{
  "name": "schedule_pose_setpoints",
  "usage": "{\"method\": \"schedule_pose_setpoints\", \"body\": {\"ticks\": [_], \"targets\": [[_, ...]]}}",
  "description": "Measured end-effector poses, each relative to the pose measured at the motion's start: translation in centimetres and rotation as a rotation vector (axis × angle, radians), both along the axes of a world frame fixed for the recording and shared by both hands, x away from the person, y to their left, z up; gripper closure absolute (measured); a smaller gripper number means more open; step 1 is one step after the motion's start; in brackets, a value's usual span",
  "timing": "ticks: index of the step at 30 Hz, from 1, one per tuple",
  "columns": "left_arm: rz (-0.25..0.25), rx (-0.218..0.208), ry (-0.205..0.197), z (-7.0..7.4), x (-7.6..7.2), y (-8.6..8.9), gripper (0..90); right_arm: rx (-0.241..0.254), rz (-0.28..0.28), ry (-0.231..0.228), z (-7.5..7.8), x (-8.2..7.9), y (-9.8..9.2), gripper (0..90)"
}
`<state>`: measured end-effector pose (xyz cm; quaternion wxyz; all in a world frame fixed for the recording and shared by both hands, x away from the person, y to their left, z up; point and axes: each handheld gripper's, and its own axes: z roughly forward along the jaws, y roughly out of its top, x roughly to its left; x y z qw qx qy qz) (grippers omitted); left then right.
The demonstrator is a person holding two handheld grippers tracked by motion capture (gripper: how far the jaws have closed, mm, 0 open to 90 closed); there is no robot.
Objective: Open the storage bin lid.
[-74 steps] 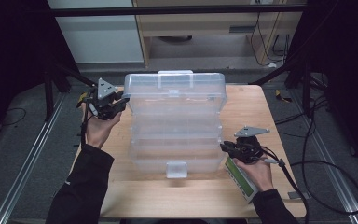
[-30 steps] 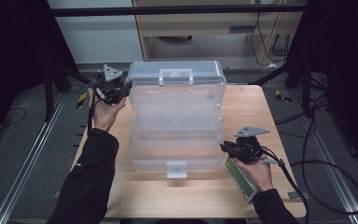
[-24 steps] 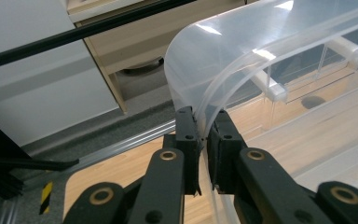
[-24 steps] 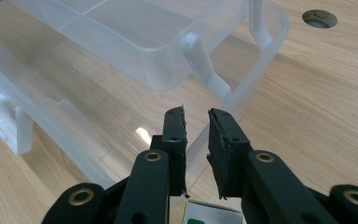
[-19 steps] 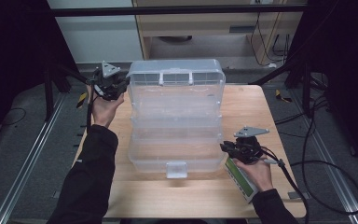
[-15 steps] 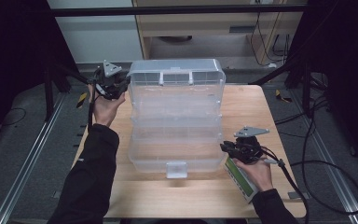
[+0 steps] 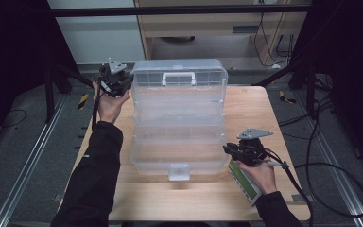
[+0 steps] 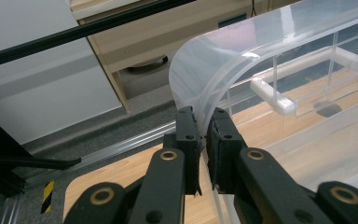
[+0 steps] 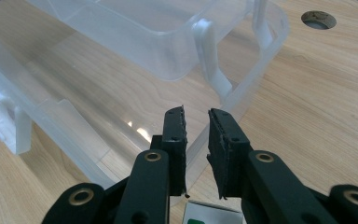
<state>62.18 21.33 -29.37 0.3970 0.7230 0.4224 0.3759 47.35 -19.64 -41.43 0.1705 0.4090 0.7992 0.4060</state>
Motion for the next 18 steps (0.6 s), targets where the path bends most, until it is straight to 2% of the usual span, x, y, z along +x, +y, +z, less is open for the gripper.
{"method": "schedule_pose_setpoints", "body": {"ticks": [3, 11, 18], "targets": [[0.001, 0.002, 0.019, 0.1, 0.5, 0.1, 83.6, 0.003, 0.003, 0.001, 0.0, 0.0, 0.0, 76.9], [0.012, -0.012, 0.019, -0.1, 1.2, -0.1, 83.6, 0.0, 0.005, 0.0, 0.0, 0.0, 0.0, 76.9], [0.018, 0.005, 0.029, -0.3, 2.0, -0.2, 83.2, -0.001, 0.004, -0.001, 0.0, 0.0, 0.0, 76.9]]}}
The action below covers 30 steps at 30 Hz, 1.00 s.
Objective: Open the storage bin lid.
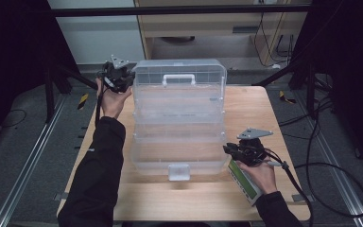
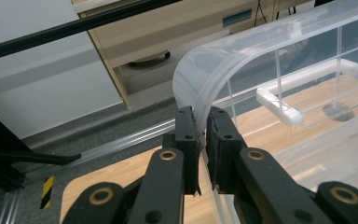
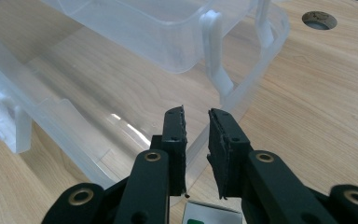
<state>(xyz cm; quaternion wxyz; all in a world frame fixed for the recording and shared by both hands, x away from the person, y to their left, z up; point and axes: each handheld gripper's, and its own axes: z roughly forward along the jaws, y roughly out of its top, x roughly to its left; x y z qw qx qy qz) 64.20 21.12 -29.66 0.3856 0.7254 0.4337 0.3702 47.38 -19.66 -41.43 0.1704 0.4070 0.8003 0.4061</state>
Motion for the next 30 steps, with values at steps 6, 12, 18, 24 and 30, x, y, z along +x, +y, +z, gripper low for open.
{"method": "schedule_pose_setpoints", "body": {"ticks": [6, 12, 18, 24, 30], "targets": [[0.017, 0.004, 0.012, -0.2, 0.9, -0.2, 83.1, 0.0, 0.002, -0.001, 0.0, 0.0, 0.0, 76.8], [0.031, 0.015, 0.017, -0.4, 1.5, -0.5, 82.7, -0.001, 0.003, 0.0, 0.0, 0.0, 0.0, 76.8], [0.041, 0.017, 0.022, -0.5, 1.8, -0.6, 82.7, -0.002, 0.002, -0.002, 0.0, 0.0, 0.0, 76.8], [0.046, 0.008, 0.026, -0.7, 2.3, -0.7, 82.5, -0.001, 0.003, 0.0, 0.0, 0.0, 0.0, 76.9], [0.038, 0.023, 0.025, -1.0, 2.6, -0.5, 81.1, 0.001, 0.004, 0.005, 0.0, 0.0, 0.0, 76.9]]}}
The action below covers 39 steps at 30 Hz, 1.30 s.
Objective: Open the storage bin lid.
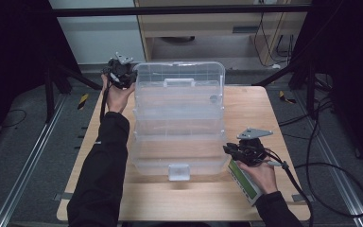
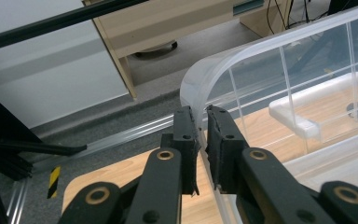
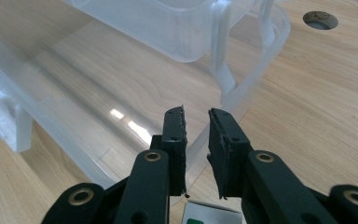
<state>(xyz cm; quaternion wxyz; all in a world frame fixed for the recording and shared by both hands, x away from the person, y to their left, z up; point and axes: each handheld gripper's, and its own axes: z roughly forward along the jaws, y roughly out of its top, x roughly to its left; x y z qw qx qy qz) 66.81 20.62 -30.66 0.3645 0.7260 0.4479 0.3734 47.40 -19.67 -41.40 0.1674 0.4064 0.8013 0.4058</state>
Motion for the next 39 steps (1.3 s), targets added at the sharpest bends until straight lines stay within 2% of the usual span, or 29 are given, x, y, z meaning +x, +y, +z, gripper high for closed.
{"method": "schedule_pose_setpoints", "body": {"ticks": [4, 5, 10, 13, 17, 28, 29, 36, 39], "targets": [[-0.004, 0.017, 0.014, -0.2, -0.1, 0.3, 77.5, -0.001, 0.0, 0.001, 0.0, 0.0, 0.0, 77.1], [-0.007, 0.001, 0.007, -0.4, -0.2, 0.4, 76.6, -0.004, 0.001, 0.0, 0.0, 0.0, 0.0, 77.1], [-0.008, -0.014, 0.03, -1.2, -0.7, 1.4, 76.6, -0.02, 0.002, 0.001, 0.1, 0.1, 0.1, 77.0], [-0.015, -0.056, 0.033, -1.6, -1.4, 2.2, 76.4, -0.016, 0.006, -0.008, 0.2, 0.1, 0.1, 79.1], [-0.027, -0.077, 0.028, -1.5, -3.1, 3.1, 74.7, -0.044, 0.011, -0.021, 0.3, 0.0, 0.4, 79.2], [-0.079, -0.101, 0.021, -0.7, -8.9, 4.4, 67.5, -0.031, 0.012, -0.011, 0.3, 0.0, 0.2, 79.0], [-0.085, -0.108, 0.014, -0.8, -9.7, 4.6, 67.3, -0.033, 0.014, -0.012, 0.3, 0.0, 0.2, 79.0], [-0.108, -0.085, 0.019, -2.1, -13.3, 5.3, 61.6, -0.023, 0.015, 0.005, 0.3, 0.2, 0.1, 78.7], [-0.124, -0.105, 0.036, -3.0, -14.4, 5.5, 61.0, -0.02, 0.012, 0.011, 0.4, 0.3, 0.1, 78.7]]}}
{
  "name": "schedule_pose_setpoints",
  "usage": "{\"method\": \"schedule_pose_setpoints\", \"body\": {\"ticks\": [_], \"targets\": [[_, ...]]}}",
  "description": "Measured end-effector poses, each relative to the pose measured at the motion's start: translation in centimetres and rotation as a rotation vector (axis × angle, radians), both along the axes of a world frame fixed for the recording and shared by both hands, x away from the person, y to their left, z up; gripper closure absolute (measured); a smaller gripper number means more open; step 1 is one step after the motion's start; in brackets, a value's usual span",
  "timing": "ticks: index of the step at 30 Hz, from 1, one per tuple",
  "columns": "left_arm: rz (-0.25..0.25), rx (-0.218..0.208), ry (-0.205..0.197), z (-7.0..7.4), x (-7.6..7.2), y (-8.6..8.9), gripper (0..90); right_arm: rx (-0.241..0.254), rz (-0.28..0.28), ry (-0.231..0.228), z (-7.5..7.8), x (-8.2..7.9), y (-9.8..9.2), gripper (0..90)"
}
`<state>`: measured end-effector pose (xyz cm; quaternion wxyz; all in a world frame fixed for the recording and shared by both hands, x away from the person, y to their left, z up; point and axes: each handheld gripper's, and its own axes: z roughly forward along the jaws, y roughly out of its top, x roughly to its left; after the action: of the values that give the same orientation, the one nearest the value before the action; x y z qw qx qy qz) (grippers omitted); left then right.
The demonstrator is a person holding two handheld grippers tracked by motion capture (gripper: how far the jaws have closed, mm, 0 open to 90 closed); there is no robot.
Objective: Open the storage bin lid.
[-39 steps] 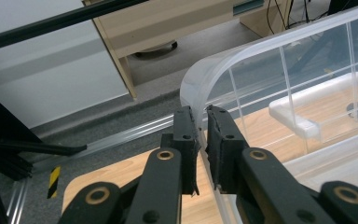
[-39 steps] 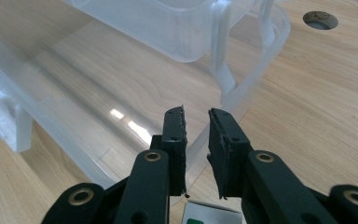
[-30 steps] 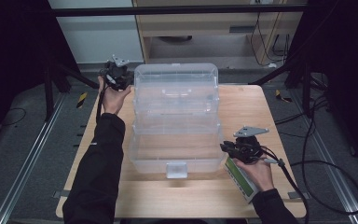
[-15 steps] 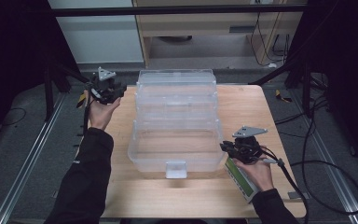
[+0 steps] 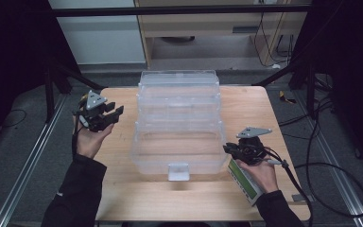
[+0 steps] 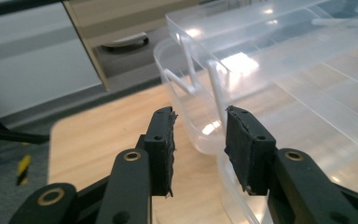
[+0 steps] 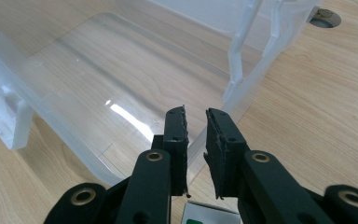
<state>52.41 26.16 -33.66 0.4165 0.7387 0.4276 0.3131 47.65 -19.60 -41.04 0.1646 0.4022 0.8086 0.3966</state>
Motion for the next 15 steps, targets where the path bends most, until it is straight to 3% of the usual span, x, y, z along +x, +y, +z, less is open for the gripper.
{"method": "schedule_pose_setpoints", "body": {"ticks": [8, 15], "targets": [[-0.008, 0.021, 0.033, -1.6, -2.3, 0.3, 56.5, 0.002, -0.005, 0.004, 0.0, 0.0, 0.0, 78.4], [-0.015, 0.024, 0.085, -3.4, -3.8, -0.3, 51.2, -0.011, -0.011, 0.007, -0.1, -0.1, 0.2, 75.8]]}}
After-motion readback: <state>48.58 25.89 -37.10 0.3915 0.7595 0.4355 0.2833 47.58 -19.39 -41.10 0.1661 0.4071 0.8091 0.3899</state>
